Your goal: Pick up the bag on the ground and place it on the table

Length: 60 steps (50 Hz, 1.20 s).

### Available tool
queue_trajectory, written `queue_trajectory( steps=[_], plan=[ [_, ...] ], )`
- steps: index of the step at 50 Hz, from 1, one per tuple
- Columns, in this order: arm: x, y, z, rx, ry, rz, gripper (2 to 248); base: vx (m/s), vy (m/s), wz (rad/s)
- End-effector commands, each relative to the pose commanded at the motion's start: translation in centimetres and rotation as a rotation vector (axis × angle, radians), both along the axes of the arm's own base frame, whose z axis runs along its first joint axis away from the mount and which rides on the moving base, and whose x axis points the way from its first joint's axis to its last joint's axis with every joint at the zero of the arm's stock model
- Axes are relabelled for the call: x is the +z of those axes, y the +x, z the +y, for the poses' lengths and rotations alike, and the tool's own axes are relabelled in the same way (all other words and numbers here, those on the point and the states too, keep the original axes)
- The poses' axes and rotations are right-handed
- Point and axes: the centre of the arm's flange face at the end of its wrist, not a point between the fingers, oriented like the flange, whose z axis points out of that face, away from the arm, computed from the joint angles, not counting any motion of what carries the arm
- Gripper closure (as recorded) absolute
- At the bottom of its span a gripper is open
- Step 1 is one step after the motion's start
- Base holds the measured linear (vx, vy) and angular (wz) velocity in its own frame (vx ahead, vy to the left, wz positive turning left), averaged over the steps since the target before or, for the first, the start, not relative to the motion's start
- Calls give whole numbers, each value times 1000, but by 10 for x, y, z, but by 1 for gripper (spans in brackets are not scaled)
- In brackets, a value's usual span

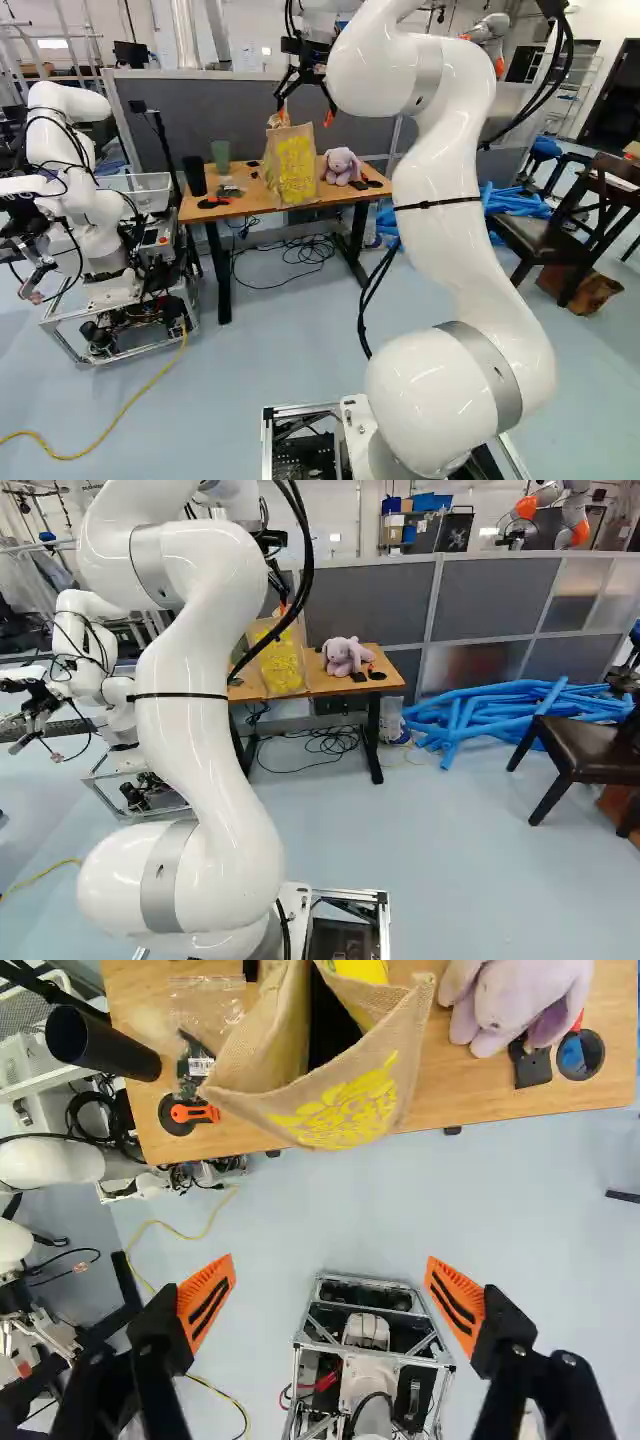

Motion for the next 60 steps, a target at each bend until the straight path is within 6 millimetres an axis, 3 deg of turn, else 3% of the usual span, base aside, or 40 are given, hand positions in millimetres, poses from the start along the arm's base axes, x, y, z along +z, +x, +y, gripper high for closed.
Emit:
queue_trajectory(
  steps=[31, 60],
  plan=[
    [-7, 0, -3, -6, 2, -25, 3, 0, 0, 0],
    [-27, -2, -11, -21, 5, -94, 3, 0, 0, 0]
  ],
)
